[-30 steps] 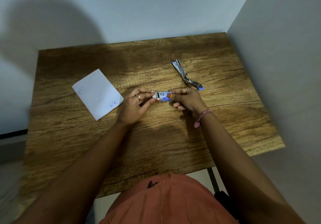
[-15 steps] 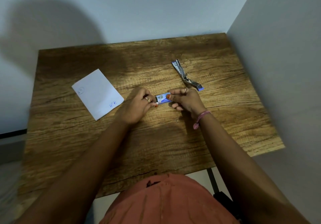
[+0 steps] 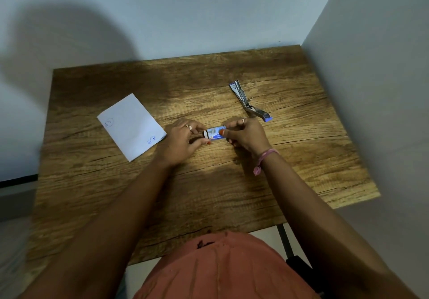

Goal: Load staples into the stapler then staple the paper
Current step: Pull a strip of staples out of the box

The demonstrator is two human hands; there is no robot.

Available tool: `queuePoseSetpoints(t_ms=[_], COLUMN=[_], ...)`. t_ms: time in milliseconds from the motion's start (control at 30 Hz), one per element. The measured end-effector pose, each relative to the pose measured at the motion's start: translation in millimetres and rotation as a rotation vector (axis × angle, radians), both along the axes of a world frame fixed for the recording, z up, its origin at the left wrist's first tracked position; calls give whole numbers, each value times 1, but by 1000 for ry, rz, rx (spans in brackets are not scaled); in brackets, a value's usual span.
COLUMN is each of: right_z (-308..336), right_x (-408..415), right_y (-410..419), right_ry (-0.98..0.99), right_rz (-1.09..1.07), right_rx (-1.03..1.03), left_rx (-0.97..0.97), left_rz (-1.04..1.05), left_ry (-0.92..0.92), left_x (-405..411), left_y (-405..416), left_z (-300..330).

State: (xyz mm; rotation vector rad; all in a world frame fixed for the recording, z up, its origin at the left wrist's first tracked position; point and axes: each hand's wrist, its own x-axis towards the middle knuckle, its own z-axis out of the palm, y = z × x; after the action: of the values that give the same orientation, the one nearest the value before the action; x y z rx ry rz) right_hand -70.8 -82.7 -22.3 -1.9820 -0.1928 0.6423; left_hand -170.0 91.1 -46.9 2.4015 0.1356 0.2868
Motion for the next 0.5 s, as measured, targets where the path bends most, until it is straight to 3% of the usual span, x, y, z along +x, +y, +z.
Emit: queuePoseSetpoints(t_ms=[133,400,500], right_z=[1,1,0], right_x=[5,17,17], right_y=[5,14,11], right_ry=[4,27,2], right_rz=[11,63,54], right_rx=[-36,-113,-110], left_rx=[-116,-24,108], left_rz=[40,-82,-124], left_ry=[23,0,-26], left_x=[2,0,0], left_y=[0,1,1], left_z=[0,-2,-5])
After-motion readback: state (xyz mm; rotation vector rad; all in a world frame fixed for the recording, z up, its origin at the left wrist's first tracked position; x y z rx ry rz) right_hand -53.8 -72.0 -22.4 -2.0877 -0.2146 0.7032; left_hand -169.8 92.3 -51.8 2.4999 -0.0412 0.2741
